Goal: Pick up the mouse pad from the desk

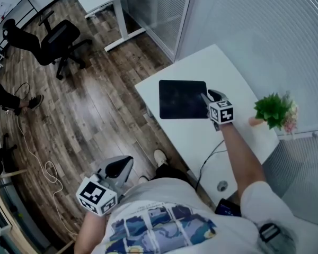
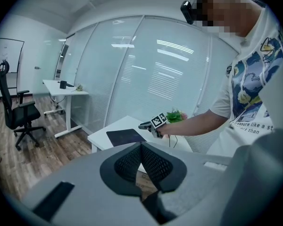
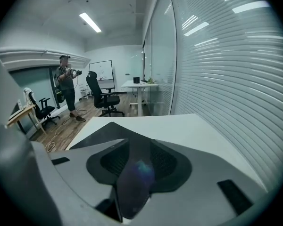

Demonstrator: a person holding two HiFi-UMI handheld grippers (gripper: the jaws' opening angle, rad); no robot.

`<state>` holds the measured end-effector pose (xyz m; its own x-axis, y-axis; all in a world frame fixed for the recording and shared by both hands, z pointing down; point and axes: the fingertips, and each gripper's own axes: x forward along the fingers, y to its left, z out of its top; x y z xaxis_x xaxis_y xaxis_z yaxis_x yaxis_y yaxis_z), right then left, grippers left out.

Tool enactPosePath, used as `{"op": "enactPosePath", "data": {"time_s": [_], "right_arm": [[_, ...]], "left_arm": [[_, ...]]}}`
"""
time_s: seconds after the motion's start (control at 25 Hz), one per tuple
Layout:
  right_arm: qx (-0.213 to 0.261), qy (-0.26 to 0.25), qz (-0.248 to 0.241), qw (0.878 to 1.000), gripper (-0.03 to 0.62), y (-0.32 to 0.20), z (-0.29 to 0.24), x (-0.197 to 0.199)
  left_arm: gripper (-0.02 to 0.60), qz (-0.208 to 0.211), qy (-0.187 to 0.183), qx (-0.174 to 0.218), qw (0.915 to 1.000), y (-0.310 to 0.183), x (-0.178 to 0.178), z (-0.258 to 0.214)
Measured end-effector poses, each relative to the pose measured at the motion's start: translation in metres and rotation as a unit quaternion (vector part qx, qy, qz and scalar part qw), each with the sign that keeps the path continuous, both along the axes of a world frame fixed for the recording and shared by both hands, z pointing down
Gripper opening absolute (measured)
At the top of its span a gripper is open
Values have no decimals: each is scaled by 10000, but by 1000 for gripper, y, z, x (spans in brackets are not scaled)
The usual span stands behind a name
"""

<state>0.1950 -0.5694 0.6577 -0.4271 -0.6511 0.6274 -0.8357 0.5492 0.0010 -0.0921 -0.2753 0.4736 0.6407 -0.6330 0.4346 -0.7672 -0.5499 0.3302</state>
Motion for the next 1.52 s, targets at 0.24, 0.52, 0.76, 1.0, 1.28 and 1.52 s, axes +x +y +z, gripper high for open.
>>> {"op": "enactPosePath", "data": {"time_s": [0.24,0.52,0.76,1.0,1.28,1.52], "right_arm": [[-152,70,-36,9999,140,-35,27,8],[-341,141,-32,9993,144,-67,49,12],[-429,212,-32,9988,153,-84,72,17],[-503,248,-80,9984,164,-94,81,18],[-568,179,-157,9981,166,-98,83,15],[-538,164,-192,9982,156,-98,86,16]], "left_arm": [[2,-213,-113,-64,9997,-23,2,3],[2,-426,-214,-146,9988,-47,0,-2],[2,-575,-300,-199,9977,-57,2,6],[2,-648,-334,-232,9971,-65,3,7],[2,-665,-334,-240,9969,-73,3,7],[2,-630,-339,-222,9972,-77,6,9]]}}
